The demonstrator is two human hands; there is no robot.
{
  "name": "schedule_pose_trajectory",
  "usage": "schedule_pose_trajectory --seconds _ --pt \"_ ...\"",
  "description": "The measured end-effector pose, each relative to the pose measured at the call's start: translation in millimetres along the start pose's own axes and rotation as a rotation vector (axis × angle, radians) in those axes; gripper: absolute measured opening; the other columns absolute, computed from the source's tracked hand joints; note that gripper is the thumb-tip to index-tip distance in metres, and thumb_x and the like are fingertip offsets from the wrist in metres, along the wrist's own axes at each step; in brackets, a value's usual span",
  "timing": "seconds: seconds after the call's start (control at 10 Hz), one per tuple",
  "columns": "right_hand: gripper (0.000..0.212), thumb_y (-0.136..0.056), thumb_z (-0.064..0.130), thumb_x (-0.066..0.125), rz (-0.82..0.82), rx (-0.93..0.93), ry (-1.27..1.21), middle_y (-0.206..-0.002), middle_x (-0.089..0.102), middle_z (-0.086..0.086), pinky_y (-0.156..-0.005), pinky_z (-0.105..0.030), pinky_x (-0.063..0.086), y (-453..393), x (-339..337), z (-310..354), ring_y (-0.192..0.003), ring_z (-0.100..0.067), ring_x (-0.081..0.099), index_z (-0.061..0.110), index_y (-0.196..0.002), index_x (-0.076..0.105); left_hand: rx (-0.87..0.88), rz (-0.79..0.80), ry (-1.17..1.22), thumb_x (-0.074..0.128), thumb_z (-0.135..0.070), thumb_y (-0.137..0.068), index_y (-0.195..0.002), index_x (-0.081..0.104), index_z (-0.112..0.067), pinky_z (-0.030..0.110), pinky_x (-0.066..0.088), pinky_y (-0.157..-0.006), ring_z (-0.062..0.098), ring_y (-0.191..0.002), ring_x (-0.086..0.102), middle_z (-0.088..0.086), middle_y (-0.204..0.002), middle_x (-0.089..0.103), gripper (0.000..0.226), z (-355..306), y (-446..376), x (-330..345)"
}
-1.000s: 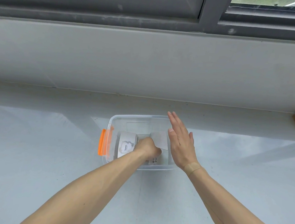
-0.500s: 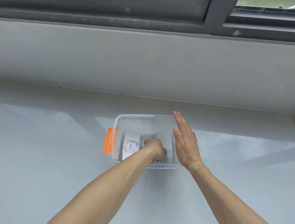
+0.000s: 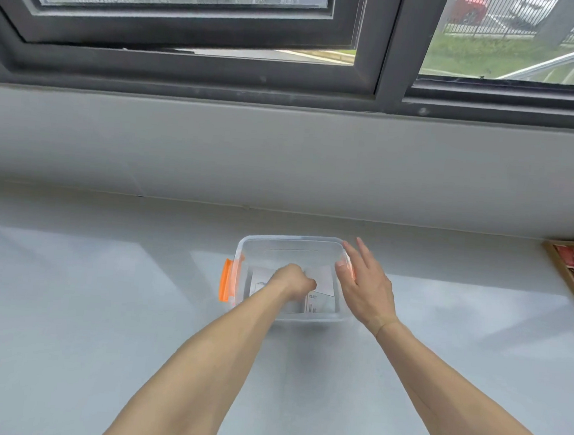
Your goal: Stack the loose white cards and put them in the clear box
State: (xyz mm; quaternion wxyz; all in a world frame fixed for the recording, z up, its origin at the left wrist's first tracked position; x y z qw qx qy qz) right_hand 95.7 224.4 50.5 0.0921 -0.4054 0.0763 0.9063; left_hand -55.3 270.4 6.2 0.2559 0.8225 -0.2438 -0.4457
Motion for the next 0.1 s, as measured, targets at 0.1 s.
schedule_pose_trajectory --seconds 0.1 --pt "0.040 -0.097 0.042 0.042 -0.018 -0.030 0.068 -0.158 0.025 0.007 -0.111 -0.049 0.030 19.1 -11.9 3.3 -0.141 -0.016 0.027 0.034 -0.136 0.047 0.107 -0.097 0.004 0.054 -0.036 -0.090 -0.136 0.048 -0.013 0.032 0.042 -0.093 0.027 -0.122 0.053 0.007 -0.132 0.057 0.051 3.5 20.7 -11.8"
Point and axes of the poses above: each hand's wrist, its own y-axis away from the middle knuckle, its own x-axis out of the palm, z = x × y, the point moved 8 cm from there along -y, towards the middle knuckle
